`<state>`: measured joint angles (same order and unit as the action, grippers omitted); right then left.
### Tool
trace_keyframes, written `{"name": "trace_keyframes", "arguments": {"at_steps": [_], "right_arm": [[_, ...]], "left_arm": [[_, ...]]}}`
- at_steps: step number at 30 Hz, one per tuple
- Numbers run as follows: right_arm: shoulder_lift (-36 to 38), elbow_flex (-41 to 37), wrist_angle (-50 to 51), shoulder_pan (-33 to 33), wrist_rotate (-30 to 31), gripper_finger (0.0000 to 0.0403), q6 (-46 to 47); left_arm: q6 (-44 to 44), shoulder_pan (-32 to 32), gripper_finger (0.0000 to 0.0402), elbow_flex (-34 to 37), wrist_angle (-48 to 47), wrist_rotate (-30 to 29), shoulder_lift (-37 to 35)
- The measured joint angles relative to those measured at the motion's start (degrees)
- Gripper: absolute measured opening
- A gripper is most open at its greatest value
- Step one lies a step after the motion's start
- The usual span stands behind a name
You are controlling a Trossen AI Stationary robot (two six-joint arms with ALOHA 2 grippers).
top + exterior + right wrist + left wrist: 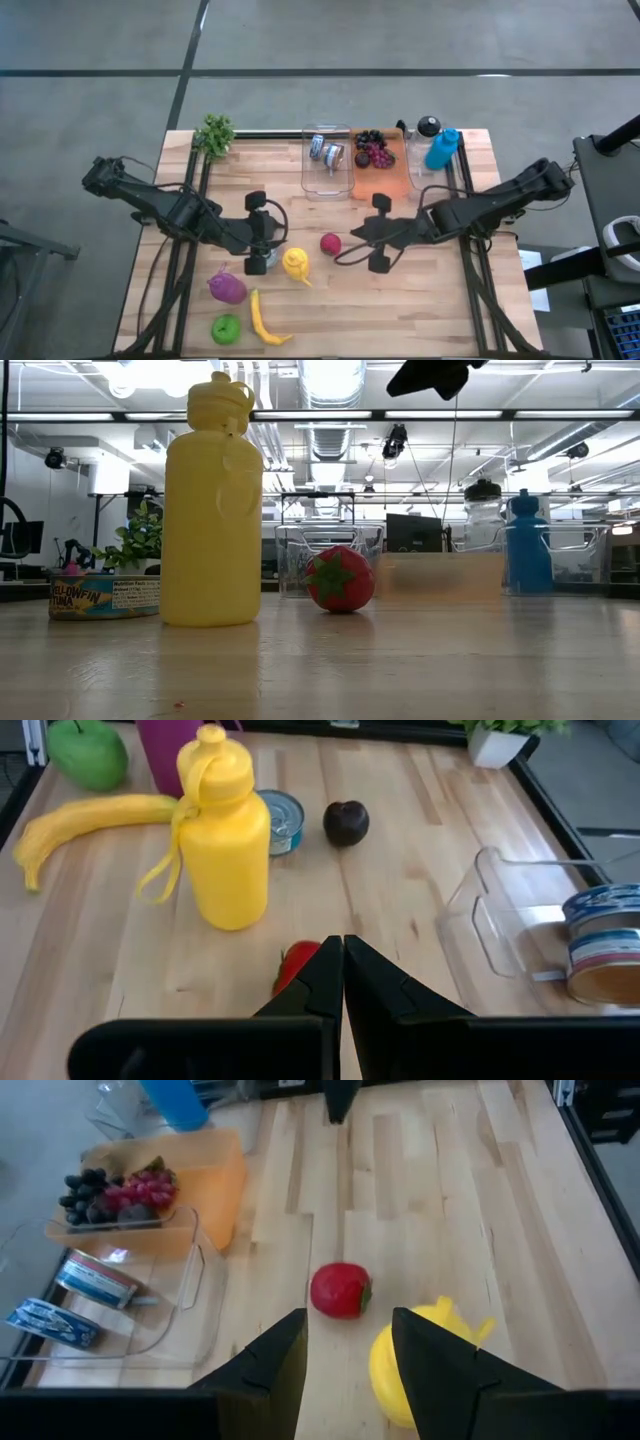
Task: Pick & Place Food Item
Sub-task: Put the yellow tumbler into the right transparent bin
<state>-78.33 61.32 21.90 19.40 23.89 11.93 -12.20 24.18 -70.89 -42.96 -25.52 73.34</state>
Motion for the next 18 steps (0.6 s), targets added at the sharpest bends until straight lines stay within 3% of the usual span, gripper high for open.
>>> {"name": "trace_keyframes", "arguments": {"at_steps": [6,18], "right_arm": [[-2.5,-0.1,-3.8,0.2,0.0,0.0008,0.3],[-4.9,-2.9,-10.0,1.4,-2.0,0.0008,1.4]], "left_arm": [[0.0,0.0,0.0147,0.6,-1.1,5.0,0.0],[-4.7,0.0,0.0145,9.7,2.1,9.7,0.0]]}}
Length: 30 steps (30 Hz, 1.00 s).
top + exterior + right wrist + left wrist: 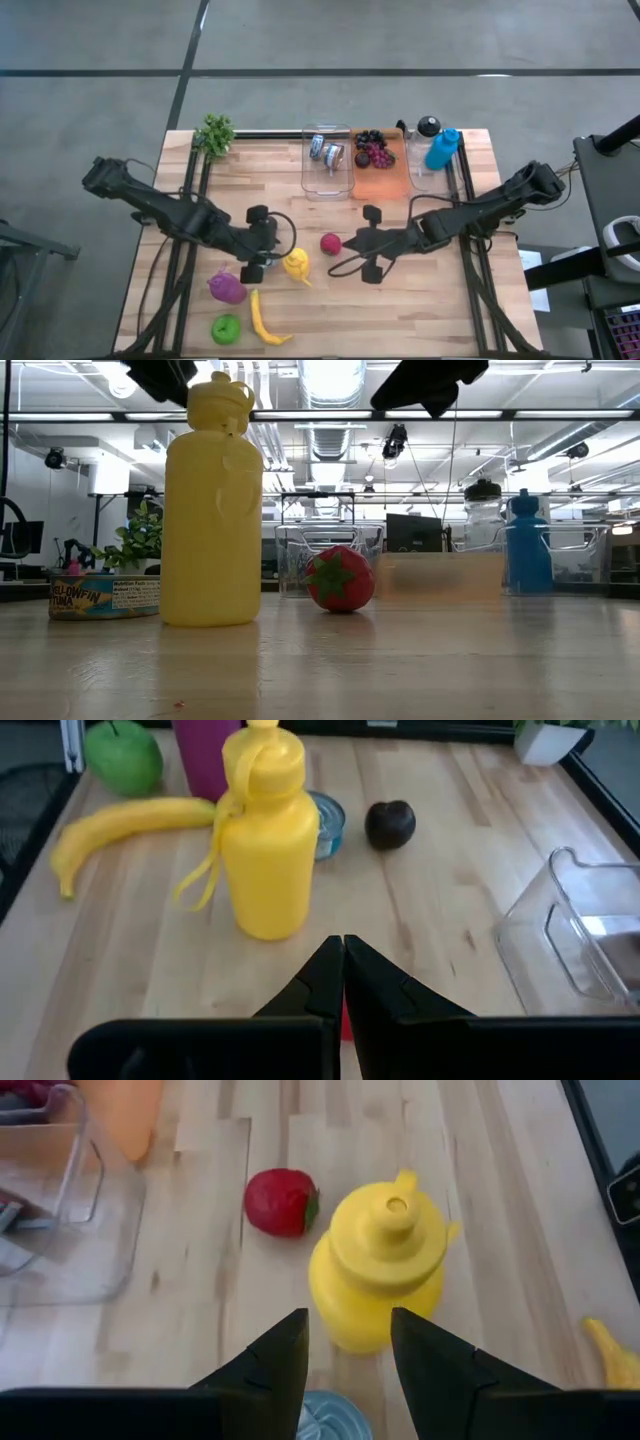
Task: Pick & Place Food Item
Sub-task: Put the yellow tumbler into the right transparent bin
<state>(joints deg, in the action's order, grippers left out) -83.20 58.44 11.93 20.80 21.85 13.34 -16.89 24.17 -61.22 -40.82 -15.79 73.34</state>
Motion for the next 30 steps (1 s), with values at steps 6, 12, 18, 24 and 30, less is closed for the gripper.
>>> {"name": "trace_keyframes", "arguments": {"at_steps": [6,12,18,24,30], "right_arm": [[0.2,-2.7,-5.6,0.1,0.1,0.0008,-0.2],[0.2,-3.7,-7.8,0.1,0.0,0.0008,0.0],[0.2,-3.7,-7.9,0.1,0.0,0.0008,0.2],[0.2,-3.8,-8.0,0.1,0.0,0.0008,0.2],[0.2,-3.8,-8.0,0.1,0.0,0.0008,0.2]], "left_arm": [[-0.2,-2.2,0.0146,3.4,5.3,4.0,0.0],[-1.0,-2.6,0.0143,5.8,6.7,5.4,0.0],[-1.0,-2.7,0.0142,8.7,10.5,5.4,0.0],[-1.0,-2.8,0.0142,11.2,14.1,5.4,0.0],[-1.0,-2.9,0.014,12.8,14.9,5.4,0.0]]}}
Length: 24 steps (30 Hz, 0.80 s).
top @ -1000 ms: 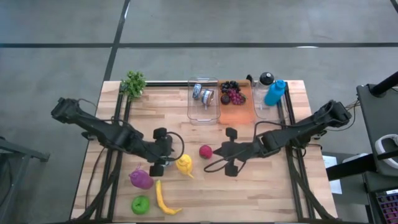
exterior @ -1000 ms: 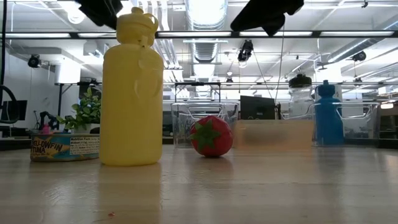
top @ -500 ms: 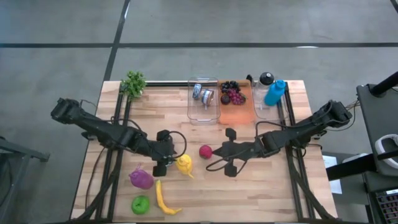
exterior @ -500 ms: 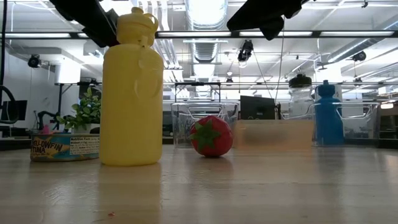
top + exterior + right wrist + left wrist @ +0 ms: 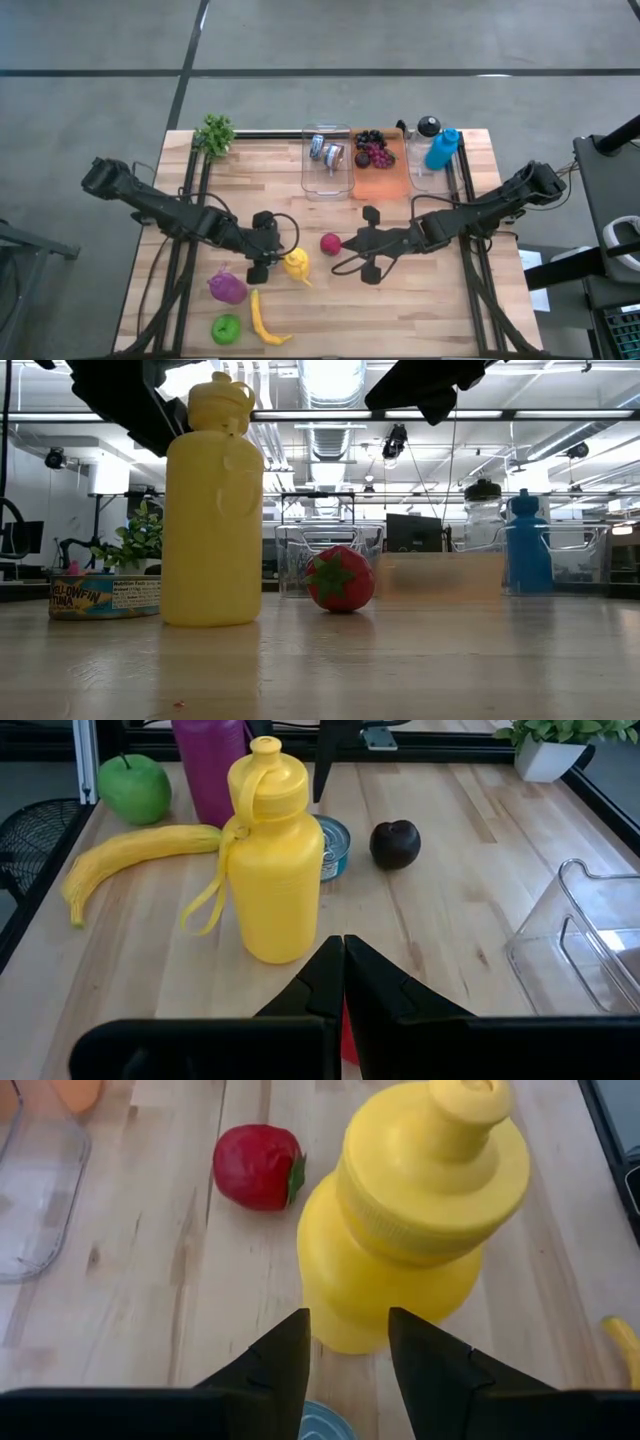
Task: Pick & Place Food Item
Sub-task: Put the yellow tumbler into the right transparent bin
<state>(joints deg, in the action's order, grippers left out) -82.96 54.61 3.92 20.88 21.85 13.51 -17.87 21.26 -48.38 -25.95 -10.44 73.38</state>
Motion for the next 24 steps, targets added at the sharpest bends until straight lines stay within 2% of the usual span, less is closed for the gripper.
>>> {"name": "trace_keyframes", "arguments": {"at_steps": [6,11,15,24], "right_arm": [[0.0,0.0,0.0,0.0,0.0,0.0008,0.0],[0.1,0.0,0.0,0.0,0.0,0.0008,0.0],[0.1,0.0,0.0,0.0,0.0,0.0008,0.0],[0.1,-0.4,0.0,0.0,0.0,0.0008,0.0]], "left_arm": [[1.0,0.0,0.0138,0.0,1.1,0.0,0.0],[1.4,0.0,0.0136,-0.3,3.3,0.9,2.8],[1.7,0.0,0.0136,0.3,0.8,3.0,4.6],[1.6,0.0,0.0135,-0.1,1.8,2.3,5.1]]}}
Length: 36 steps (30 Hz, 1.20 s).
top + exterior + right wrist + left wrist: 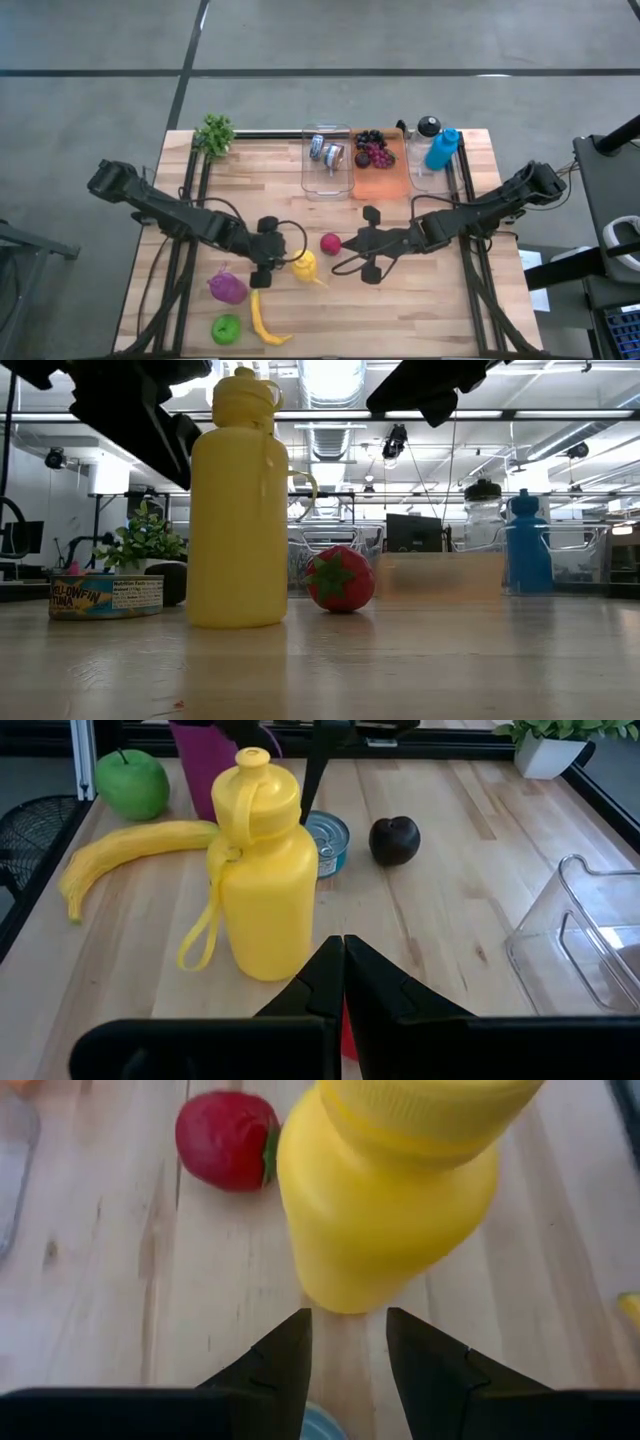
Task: Pick & Place Food Item
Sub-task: Put the yellow tumbler into the right transparent bin
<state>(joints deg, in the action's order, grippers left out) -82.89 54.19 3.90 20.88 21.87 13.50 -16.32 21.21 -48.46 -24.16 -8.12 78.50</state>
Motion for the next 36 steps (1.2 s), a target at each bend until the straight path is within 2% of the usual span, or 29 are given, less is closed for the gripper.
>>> {"name": "trace_keyframes", "arguments": {"at_steps": [9,23,28,36], "right_arm": [[0.0,0.0,0.0,0.0,0.0,0.0008,0.0],[0.0,0.0,0.1,0.0,0.0,0.0008,0.0],[0.5,0.0,1.0,0.9,0.0,0.0008,-0.2],[5.0,-0.2,4.1,5.2,0.6,0.0008,-0.2]], "left_arm": [[2.6,0.0,0.0135,-1.4,3.8,-0.2,7.8],[11.6,0.0,0.0135,-10.0,9.7,-0.4,20.5],[14.5,-0.1,0.0135,-12.2,13.5,-0.4,23.4],[16.9,-1.1,0.0135,-12.2,21.9,-0.4,23.7]]}}
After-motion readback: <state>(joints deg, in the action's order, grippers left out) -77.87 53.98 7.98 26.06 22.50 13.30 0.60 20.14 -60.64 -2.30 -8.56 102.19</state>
